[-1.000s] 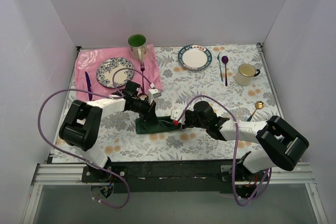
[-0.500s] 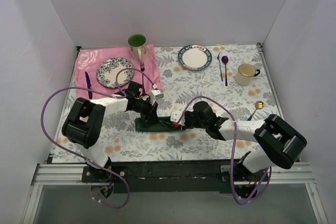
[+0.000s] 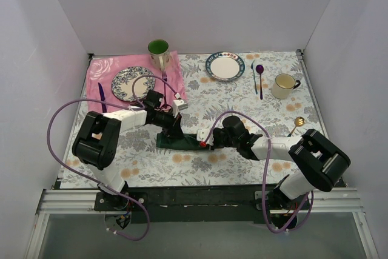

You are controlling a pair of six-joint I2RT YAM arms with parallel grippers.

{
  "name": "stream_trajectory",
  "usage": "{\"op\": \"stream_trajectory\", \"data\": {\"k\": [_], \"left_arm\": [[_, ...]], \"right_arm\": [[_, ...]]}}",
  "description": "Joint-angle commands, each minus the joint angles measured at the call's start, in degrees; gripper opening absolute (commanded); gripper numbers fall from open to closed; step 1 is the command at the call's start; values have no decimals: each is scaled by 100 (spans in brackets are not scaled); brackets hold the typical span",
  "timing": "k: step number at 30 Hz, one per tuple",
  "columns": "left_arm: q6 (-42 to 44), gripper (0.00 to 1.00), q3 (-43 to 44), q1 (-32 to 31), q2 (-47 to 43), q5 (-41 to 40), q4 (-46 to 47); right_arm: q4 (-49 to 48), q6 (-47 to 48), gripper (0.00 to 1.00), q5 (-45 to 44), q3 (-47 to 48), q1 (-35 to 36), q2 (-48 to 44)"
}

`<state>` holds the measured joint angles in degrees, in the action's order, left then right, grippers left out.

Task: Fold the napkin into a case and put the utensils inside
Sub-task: Stuff the top corner of the smaller-rectangle-folded napkin into the folded napkin.

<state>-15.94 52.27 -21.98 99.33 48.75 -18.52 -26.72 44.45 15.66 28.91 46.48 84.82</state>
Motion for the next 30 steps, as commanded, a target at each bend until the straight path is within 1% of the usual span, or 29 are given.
{"op": "stream_trajectory", "data": {"k": [1, 8, 13, 16, 20, 23, 26, 27, 30], "left_arm": [[223, 0, 46, -26, -502, 135, 24], [276, 0, 195, -35, -37, -15, 51], [136, 0, 310, -26, 297, -111, 191], [48, 0, 362, -26, 508, -181, 148], [-128, 0, 450, -26, 701, -322, -107], [-207, 0, 425, -17, 807, -340, -222], [-260, 0, 363, -17, 834, -358, -169], [-260, 0, 363, -17, 851, -349, -169], [-295, 0, 389, -17, 921, -375, -160]], "right_arm": [[-35, 196, 1, 271, 256, -42, 88], [18, 345, 1, 464, 317, -113, 176], [70, 477, 1, 552, 353, -148, 255], [70, 556, 1, 587, 388, -192, 333], [149, 478, 1, 404, 624, -288, 422], [369, 163, 16, 140, 949, -358, 413], [965, -198, 30, -71, 1406, -385, 404], [1097, -252, 37, -107, 1590, -394, 413], [1345, -384, 46, -396, 1723, -403, 431]]}}
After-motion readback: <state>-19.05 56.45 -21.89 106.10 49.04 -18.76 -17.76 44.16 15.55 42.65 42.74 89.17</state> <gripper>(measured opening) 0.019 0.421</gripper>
